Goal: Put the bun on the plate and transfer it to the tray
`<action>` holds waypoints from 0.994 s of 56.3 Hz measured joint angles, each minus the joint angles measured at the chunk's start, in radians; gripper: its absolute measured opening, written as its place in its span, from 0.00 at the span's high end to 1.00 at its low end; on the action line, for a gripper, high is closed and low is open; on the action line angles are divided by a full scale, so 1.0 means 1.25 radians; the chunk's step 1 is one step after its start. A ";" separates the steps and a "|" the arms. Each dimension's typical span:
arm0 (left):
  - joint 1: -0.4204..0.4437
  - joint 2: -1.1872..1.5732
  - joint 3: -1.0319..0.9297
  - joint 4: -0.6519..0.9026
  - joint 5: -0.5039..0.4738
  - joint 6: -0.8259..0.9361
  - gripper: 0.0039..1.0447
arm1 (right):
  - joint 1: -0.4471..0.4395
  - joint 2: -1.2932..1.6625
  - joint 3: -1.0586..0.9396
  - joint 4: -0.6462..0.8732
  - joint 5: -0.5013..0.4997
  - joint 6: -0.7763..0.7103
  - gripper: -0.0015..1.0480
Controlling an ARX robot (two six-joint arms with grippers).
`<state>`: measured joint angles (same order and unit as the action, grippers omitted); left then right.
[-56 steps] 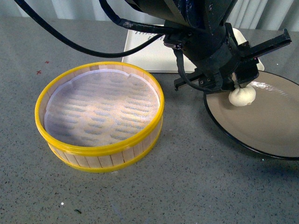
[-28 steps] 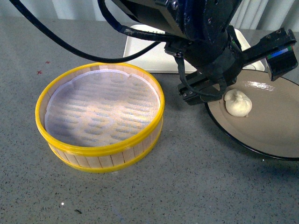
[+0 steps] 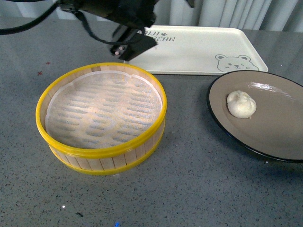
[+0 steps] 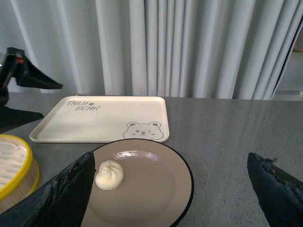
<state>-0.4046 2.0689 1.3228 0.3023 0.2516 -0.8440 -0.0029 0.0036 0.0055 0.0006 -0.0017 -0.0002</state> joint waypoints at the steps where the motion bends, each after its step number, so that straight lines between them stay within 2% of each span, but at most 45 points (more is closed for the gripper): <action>1: 0.007 -0.006 -0.012 0.003 -0.022 0.002 0.06 | 0.000 0.000 0.000 0.000 0.000 0.000 0.09; 3: 0.015 -0.015 -0.029 0.009 -0.042 0.004 0.06 | 0.000 0.000 0.000 0.000 0.000 0.000 0.09; 6: 0.018 -0.020 -0.076 0.116 -0.169 0.074 0.12 | 0.000 0.000 0.000 0.000 0.000 0.000 0.09; 8: 0.018 -0.027 -0.136 0.255 -0.298 0.174 0.18 | 0.000 0.000 0.000 0.000 -0.002 0.000 0.09; 9: 0.023 -0.041 -0.188 0.350 -0.370 0.267 0.23 | 0.000 0.000 0.000 0.000 -0.002 0.000 0.09; 11: 0.033 -0.069 -0.279 0.483 -0.445 0.395 0.32 | 0.000 0.000 0.000 0.000 -0.002 0.000 0.09; 12: 0.038 -0.083 -0.311 0.526 -0.453 0.429 0.35 | 0.000 0.000 0.000 0.000 0.001 0.000 0.09; 13: 0.049 -0.108 -0.360 0.580 -0.451 0.496 0.41 | 0.000 0.000 0.000 0.000 0.000 0.000 0.09; 16: 0.071 -0.165 -0.446 0.646 -0.441 0.566 0.51 | 0.000 0.000 0.000 0.000 0.001 0.000 0.09; 22: 0.110 -0.249 -0.563 0.683 -0.413 0.629 0.68 | 0.000 0.000 0.000 0.000 0.000 0.000 0.09; 32: 0.156 -0.360 -0.716 0.698 -0.364 0.656 0.97 | 0.000 0.000 0.000 0.000 0.000 0.000 0.09; 44: 0.202 -0.500 -0.840 0.689 -0.321 0.666 0.96 | 0.000 0.000 0.000 0.000 0.000 0.000 0.09; 56: 0.244 -0.672 -0.946 0.618 -0.278 0.669 0.96 | 0.000 0.000 0.000 0.000 0.000 0.000 0.09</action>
<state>-0.1001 1.2285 0.1406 1.0748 -0.0956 -0.0082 -0.0029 0.0036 0.0055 0.0006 -0.0013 -0.0002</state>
